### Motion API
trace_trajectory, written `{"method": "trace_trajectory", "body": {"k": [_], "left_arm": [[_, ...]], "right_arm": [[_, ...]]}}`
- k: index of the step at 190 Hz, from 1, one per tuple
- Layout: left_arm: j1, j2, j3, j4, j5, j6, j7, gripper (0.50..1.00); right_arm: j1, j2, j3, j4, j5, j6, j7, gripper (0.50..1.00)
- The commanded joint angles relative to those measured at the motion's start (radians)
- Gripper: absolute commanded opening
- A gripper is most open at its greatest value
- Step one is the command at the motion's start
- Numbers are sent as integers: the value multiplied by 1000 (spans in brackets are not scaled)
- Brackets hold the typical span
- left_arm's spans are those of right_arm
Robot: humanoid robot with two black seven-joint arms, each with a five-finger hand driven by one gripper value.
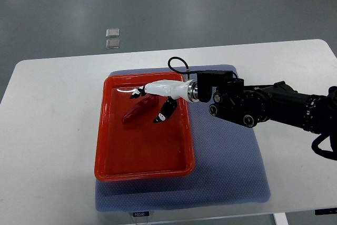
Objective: Place red pepper on red tray
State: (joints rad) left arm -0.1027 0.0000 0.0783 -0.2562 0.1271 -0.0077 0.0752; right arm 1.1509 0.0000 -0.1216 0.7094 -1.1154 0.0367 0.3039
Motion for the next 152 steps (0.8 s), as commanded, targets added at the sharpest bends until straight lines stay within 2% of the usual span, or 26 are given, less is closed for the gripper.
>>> {"method": "trace_trajectory", "body": {"k": [1, 48, 58, 80, 112, 138, 152], "left_arm": [[0, 0, 0, 2, -1, 0, 0, 1000], [0, 0, -2, 2, -1, 0, 0, 1000], [0, 0, 0, 2, 0, 0, 0, 1000], [0, 0, 0, 0, 0, 0, 0, 1000], [0, 0, 0, 0, 2, 0, 1, 1000], [0, 0, 0, -5, 2, 0, 1, 1000], [0, 0, 0, -8, 0, 0, 3, 1000]], "right_arm": [[9, 0, 48, 1, 17, 3, 1, 860], [16, 0, 343, 1, 238, 46, 0, 862], [3, -26, 410, 1, 307, 57, 0, 862], [-102, -87, 594, -1, 483, 68, -2, 862], [-254, -100, 840, -2, 752, 71, -2, 864], [-372, -94, 991, -8, 974, 92, -2, 913], [-412, -89, 1017, -14, 1034, 114, 0, 913]]}}
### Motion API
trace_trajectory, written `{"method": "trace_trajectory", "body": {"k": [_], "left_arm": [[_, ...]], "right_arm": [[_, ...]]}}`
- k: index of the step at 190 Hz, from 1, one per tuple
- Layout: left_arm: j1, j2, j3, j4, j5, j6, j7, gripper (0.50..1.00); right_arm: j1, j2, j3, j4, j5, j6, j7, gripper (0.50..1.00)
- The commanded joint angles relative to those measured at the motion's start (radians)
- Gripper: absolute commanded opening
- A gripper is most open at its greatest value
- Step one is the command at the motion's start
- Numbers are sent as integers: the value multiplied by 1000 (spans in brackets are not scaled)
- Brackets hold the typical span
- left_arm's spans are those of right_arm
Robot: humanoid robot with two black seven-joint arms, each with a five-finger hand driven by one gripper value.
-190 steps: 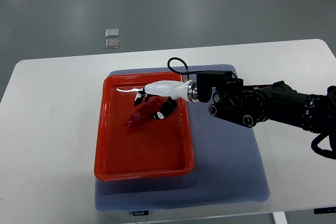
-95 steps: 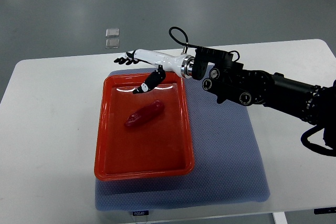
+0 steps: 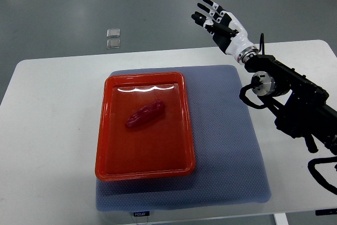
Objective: Place red pepper on red tray
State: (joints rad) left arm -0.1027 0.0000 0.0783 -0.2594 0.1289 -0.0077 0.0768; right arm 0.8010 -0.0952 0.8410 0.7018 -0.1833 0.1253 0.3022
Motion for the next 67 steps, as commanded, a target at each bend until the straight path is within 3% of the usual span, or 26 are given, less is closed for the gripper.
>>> {"method": "trace_trajectory", "body": {"k": [1, 33, 67], "left_arm": [[0, 0, 0, -4, -2, 0, 1, 1000], [0, 0, 0, -6, 0, 0, 0, 1000], [0, 0, 1, -12, 0, 0, 1, 1000]], "right_arm": [[-62, 6, 55, -7, 102, 25, 2, 913], [-101, 14, 67, -39, 170, 99, 2, 913], [-103, 25, 69, -64, 170, 109, 2, 913]]}}
